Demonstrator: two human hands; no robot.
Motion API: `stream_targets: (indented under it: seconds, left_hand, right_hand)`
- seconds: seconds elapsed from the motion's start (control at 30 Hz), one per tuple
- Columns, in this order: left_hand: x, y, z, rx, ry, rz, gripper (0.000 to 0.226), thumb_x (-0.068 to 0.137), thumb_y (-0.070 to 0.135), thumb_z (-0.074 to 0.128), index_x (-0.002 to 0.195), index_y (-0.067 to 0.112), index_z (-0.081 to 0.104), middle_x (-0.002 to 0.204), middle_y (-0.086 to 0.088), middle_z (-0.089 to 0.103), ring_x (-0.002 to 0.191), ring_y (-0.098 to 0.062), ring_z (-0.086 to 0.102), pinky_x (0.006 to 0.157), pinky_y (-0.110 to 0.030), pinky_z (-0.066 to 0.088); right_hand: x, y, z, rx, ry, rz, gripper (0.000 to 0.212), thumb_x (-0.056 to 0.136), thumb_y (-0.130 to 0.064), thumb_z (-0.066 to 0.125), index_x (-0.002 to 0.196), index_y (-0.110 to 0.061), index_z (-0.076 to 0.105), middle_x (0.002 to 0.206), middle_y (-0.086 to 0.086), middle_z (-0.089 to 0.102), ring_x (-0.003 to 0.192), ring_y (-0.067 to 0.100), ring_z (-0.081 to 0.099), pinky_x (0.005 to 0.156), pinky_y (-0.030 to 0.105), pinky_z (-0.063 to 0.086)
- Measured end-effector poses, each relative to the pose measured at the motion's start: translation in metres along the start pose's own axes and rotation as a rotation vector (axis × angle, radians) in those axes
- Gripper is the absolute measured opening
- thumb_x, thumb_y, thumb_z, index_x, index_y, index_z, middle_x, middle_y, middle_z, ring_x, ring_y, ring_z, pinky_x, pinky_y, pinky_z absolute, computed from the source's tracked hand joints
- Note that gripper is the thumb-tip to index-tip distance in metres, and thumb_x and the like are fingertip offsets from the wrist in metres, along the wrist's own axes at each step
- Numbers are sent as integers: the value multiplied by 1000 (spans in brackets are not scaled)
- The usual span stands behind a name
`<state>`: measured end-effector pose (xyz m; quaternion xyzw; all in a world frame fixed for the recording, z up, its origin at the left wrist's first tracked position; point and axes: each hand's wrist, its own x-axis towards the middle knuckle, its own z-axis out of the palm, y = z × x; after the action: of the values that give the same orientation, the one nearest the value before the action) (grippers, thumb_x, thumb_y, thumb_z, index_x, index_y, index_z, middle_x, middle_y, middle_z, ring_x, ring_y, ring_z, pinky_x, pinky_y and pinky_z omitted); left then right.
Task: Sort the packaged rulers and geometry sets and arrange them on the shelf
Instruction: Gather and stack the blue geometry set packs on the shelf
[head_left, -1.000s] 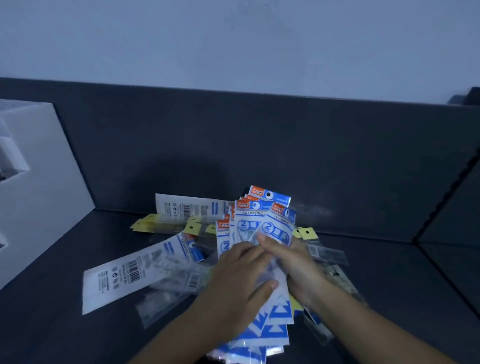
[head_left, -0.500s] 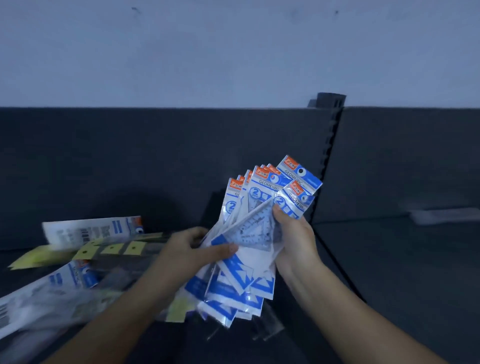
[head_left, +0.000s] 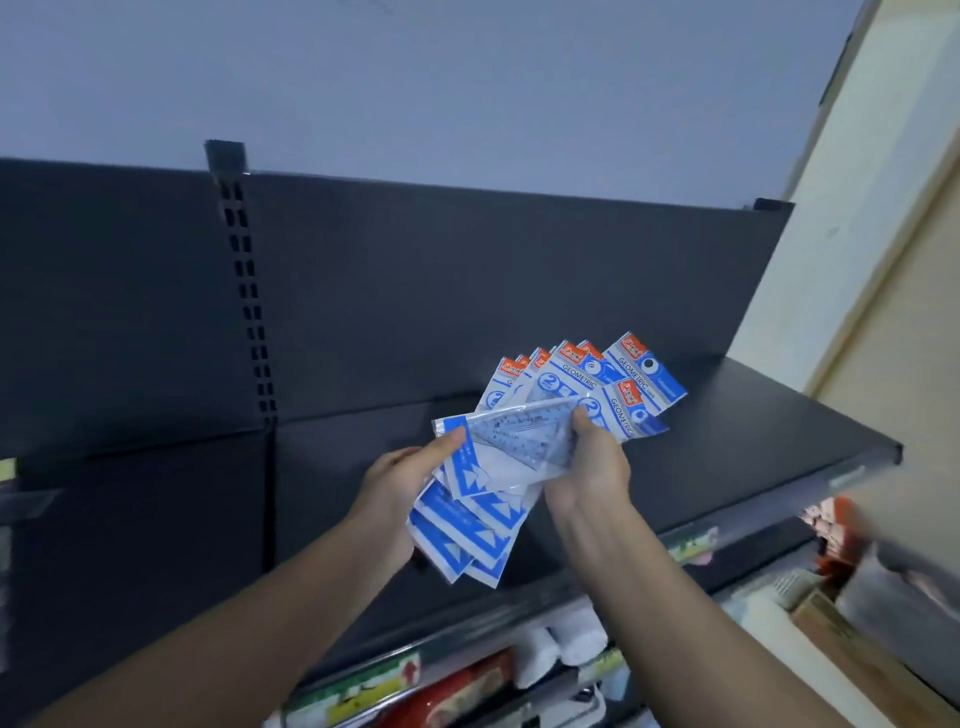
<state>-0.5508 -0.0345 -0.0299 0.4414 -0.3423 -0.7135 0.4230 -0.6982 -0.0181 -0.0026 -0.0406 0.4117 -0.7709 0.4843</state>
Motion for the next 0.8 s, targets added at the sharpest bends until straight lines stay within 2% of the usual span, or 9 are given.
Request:
stream_targets:
  seconds: [0.2,0.4,0.5,0.6,0.67,0.7,0.73,0.77,0.8]
  left_hand:
    - [52,-8,100,136,7,-21,22,82,17,69,99,3,65,85,-14,73,67,-28,69,55,-33,56]
    - [130,-25,184,238,-68,-104,13,84,14,65,92,4,68,91,-17,72,75,-32,67,80,-48,54]
    - [170,-34,227,215,-122,-149,14,85,11,64,93,0,68,90,-18,72,72,-29,69,75,-43,56]
    - [208,-43,271,159,-152,-158,5,85,6,63,83,3,66,68,-11,70,51,-19,66,52,-28,55]
    - [232,-48,295,96,-129,-152,8,84,2,62,77,6,63,63,-8,67,52,-17,63,49,-24,52]
    - [243,-49,306,53,-113,-148,10,84,2,61,77,8,61,70,-8,66,61,-17,63,53,-25,52]
    - [255,-50,316,17,-92,-133,8,85,2,61,80,9,61,80,-8,65,73,-17,61,58,-27,51]
    - [265,-49,324,-8,-70,-108,7,85,4,62,86,11,61,93,-7,63,84,-15,58,63,-27,50]
    - [274,-46,330,3,-54,-63,11,85,7,62,95,11,62,103,-5,61,90,-12,54,68,-27,46]
  right_hand:
    - [79,-53,-55,56,-48,99,15,92,-18,57,103,-9,63,110,15,68,95,33,66,88,55,49]
    - [185,-105,-95,-12,71,148,6,92,-10,54,94,-7,60,114,18,65,103,39,62,93,60,45]
    - [232,-138,-104,-41,144,146,7,93,-11,53,89,-8,58,113,16,64,105,37,62,92,58,45]
    - [281,-173,-119,-99,253,134,10,93,-11,53,85,-10,57,94,10,69,94,29,68,82,55,52]
    - [310,-196,-129,-132,328,143,15,94,-7,49,80,-9,54,60,5,66,54,17,68,54,42,57]
    - [322,-207,-131,-158,349,161,19,95,-5,46,77,-8,52,55,6,61,37,15,61,42,36,53]
    - [333,-216,-131,-179,339,181,21,96,-3,42,78,-7,51,61,8,58,34,17,59,37,34,49]
    - [344,-224,-127,-188,305,199,19,97,-4,38,86,-6,54,73,11,60,46,22,65,38,35,50]
    - [355,-230,-121,-195,253,219,22,98,-6,35,101,-4,56,91,17,62,71,29,69,49,40,53]
